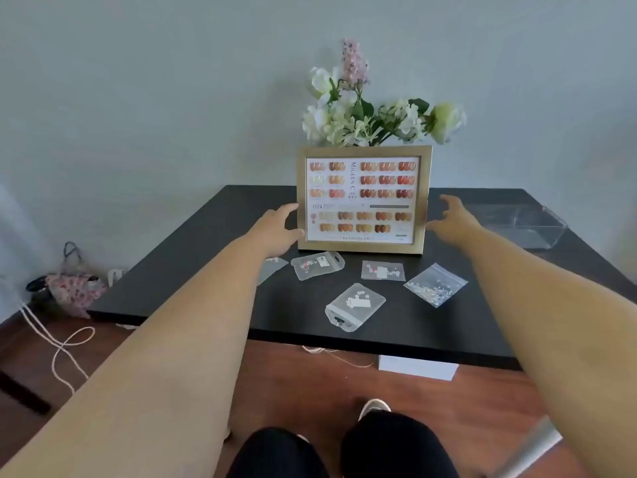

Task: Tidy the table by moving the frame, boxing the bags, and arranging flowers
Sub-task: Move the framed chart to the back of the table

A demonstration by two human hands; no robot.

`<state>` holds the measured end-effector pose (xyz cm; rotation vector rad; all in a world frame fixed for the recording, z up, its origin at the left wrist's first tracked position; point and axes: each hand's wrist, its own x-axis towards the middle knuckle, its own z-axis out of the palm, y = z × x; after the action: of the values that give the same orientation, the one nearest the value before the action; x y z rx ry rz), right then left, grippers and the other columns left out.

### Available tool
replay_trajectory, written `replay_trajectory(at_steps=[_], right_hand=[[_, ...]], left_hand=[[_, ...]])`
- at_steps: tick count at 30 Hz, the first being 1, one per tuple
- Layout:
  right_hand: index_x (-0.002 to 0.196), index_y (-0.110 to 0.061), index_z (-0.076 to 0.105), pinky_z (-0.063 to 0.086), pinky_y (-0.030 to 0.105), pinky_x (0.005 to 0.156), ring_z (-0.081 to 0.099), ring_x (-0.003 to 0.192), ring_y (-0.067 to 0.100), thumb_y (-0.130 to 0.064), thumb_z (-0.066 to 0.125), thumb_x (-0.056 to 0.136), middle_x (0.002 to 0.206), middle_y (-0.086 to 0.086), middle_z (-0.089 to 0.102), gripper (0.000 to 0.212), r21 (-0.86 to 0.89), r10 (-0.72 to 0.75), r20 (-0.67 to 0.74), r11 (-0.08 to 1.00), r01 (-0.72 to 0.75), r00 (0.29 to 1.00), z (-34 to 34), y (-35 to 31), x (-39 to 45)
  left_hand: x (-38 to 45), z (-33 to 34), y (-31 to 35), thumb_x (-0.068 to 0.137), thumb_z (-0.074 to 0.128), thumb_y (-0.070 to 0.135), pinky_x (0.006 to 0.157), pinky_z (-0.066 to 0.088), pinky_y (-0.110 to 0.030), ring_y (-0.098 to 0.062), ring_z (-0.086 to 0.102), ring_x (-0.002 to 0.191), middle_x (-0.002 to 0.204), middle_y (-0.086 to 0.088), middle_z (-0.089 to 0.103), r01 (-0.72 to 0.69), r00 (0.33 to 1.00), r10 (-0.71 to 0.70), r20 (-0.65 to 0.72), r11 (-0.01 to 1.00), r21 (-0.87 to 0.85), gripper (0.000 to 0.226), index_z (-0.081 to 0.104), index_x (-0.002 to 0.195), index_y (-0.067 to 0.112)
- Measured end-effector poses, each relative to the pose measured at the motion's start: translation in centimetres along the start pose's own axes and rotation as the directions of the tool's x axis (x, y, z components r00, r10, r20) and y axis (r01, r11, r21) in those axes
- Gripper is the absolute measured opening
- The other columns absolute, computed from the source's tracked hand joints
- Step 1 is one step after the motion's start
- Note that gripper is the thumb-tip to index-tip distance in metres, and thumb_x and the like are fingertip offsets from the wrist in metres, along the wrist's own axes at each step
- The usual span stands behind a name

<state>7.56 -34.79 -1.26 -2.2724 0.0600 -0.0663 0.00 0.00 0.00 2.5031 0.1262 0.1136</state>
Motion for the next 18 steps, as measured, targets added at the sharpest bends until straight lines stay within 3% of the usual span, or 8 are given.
replay_trajectory(at_steps=[3, 6, 8, 12, 16, 18], right_hand=[[0.152, -0.023, 0.015, 0.044, 0.037, 0.088, 0.054, 0.118, 0.029, -0.008, 0.064, 0.089, 0.142, 0.011, 0.049, 0.082, 0.066, -0.019, 0.079, 0.998, 0.014, 0.997, 1.9, 0.4, 0.3], [0.151, -0.020, 0.021, 0.051, 0.041, 0.094, 0.058, 0.113, 0.026, -0.003, 0.062, 0.088, 0.133, 0.007, 0.057, 0.077, 0.124, -0.019, 0.101, 0.992, 0.006, 0.995, 3.7, 1.3, 0.6], [0.149, -0.020, 0.026, 0.055, 0.040, 0.088, 0.060, 0.109, 0.025, -0.001, 0.060, 0.088, 0.125, 0.005, 0.060, 0.072, 0.148, -0.023, 0.085, 0.989, 0.010, 0.996, 3.9, 1.7, 0.9], [0.144, -0.024, 0.033, 0.050, 0.026, 0.068, 0.062, 0.098, 0.022, -0.001, 0.055, 0.091, 0.111, 0.003, 0.063, 0.062, 0.135, -0.013, 0.065, 0.991, 0.004, 0.998, 3.8, 2.6, 1.4], [0.142, -0.021, 0.039, 0.047, 0.027, 0.070, 0.062, 0.089, 0.020, -0.009, 0.058, 0.092, 0.105, 0.003, 0.065, 0.055, 0.077, -0.026, 0.073, 0.997, 0.021, 0.997, 3.6, 3.4, 1.9], [0.140, -0.021, 0.042, 0.052, 0.034, 0.077, 0.064, 0.089, 0.020, -0.010, 0.059, 0.092, 0.099, 0.001, 0.066, 0.053, 0.083, -0.032, 0.081, 0.996, 0.026, 0.996, 3.6, 3.7, 2.3]], left_hand=[[0.9, 1.5, -0.8, 0.093, 0.061, 0.035, 0.085, 0.042, -0.033, -0.028, 0.043, 0.130, 0.154, -0.007, 0.032, 0.032, 0.999, -0.033, -0.020, 0.999, -0.032, 0.070, 0.021, 0.150, 0.041], [1.7, 3.2, -1.8, 0.092, 0.064, 0.032, 0.101, 0.042, -0.043, -0.028, 0.043, 0.133, 0.156, -0.004, 0.033, 0.109, 0.992, -0.115, -0.046, 0.986, -0.125, 0.076, 0.016, 0.151, 0.039], [2.5, 3.9, -2.2, 0.092, 0.065, 0.030, 0.105, 0.038, -0.046, -0.028, 0.041, 0.135, 0.157, -0.004, 0.032, 0.154, 0.986, -0.162, -0.040, 0.975, -0.161, 0.080, 0.012, 0.152, 0.037], [3.9, 4.9, -2.5, 0.090, 0.068, 0.027, 0.103, 0.038, -0.044, -0.028, 0.041, 0.136, 0.158, -0.003, 0.030, 0.194, 0.981, -0.192, 0.033, 0.960, -0.202, 0.092, 0.002, 0.154, 0.037], [4.5, 5.7, -2.9, 0.084, 0.072, 0.024, 0.081, 0.044, -0.029, -0.012, 0.054, 0.110, 0.144, 0.010, 0.048, 0.134, 0.986, -0.103, 0.127, 0.955, -0.263, 0.096, 0.005, 0.148, 0.050], [4.8, 6.1, -3.5, 0.086, 0.070, 0.019, 0.093, 0.047, -0.036, -0.012, 0.055, 0.114, 0.140, 0.010, 0.053, 0.121, 0.990, -0.094, 0.103, 0.950, -0.289, 0.094, 0.006, 0.148, 0.049]])
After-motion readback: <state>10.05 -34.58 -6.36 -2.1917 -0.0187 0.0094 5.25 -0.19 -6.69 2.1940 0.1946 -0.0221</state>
